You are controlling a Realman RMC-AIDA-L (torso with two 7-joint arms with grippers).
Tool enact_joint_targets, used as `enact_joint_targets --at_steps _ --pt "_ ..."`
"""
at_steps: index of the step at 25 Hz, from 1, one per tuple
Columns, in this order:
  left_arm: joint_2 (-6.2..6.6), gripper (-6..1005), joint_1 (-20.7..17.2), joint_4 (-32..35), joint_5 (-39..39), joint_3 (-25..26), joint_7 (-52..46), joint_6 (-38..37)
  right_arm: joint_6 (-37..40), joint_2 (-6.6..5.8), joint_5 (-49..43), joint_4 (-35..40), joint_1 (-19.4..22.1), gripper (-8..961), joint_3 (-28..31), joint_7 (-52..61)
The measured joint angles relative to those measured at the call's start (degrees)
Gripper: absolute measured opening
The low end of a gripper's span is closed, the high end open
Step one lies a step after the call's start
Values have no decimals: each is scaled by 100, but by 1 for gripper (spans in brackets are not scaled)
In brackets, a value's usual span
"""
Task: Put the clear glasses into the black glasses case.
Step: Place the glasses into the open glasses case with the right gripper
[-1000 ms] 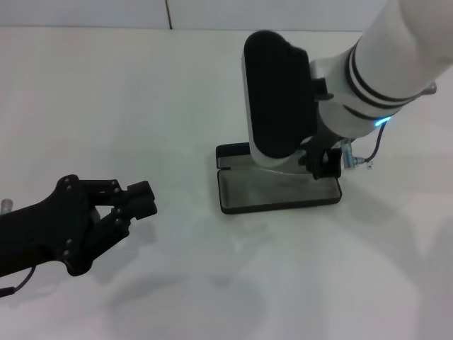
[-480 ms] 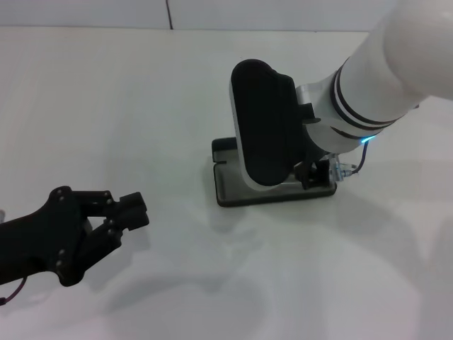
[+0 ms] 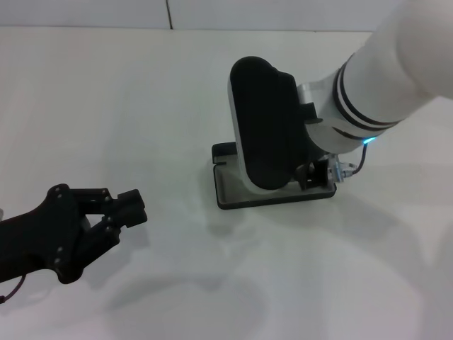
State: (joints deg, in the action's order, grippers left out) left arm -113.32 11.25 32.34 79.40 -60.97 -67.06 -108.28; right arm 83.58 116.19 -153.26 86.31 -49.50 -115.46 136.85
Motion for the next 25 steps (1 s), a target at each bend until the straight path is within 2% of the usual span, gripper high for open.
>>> enact_joint_targets --at_steps 12,18,25 --pt "-6 127 0 -74 -4 21 3 0 -93 0 -142 405 584 98 -41 -427" --pt "-3 127 -74 -79 -16 88 3 -15 -571 0 -488 579 925 100 -307 -449" --pt "-16 126 -115 -73 21 221 16 -37 -848 0 -765 617 976 101 -637 -381"
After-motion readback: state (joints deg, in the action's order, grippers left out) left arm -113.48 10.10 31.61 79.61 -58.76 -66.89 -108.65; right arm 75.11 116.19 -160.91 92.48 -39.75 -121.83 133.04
